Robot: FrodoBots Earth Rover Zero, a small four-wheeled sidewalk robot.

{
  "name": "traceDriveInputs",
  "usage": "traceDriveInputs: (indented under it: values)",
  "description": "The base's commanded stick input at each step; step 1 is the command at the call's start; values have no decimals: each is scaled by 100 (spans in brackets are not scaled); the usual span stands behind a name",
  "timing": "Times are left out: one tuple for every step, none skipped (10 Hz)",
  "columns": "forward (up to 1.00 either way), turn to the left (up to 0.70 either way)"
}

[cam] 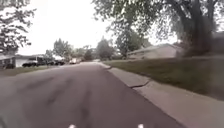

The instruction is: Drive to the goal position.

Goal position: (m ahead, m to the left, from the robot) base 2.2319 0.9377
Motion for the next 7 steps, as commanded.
traceDriveInputs:
  values:
    - [100,0]
    - [100,0]
    - [100,0]
    - [100,0]
    - [100,0]
    - [100,0]
    - [100,0]
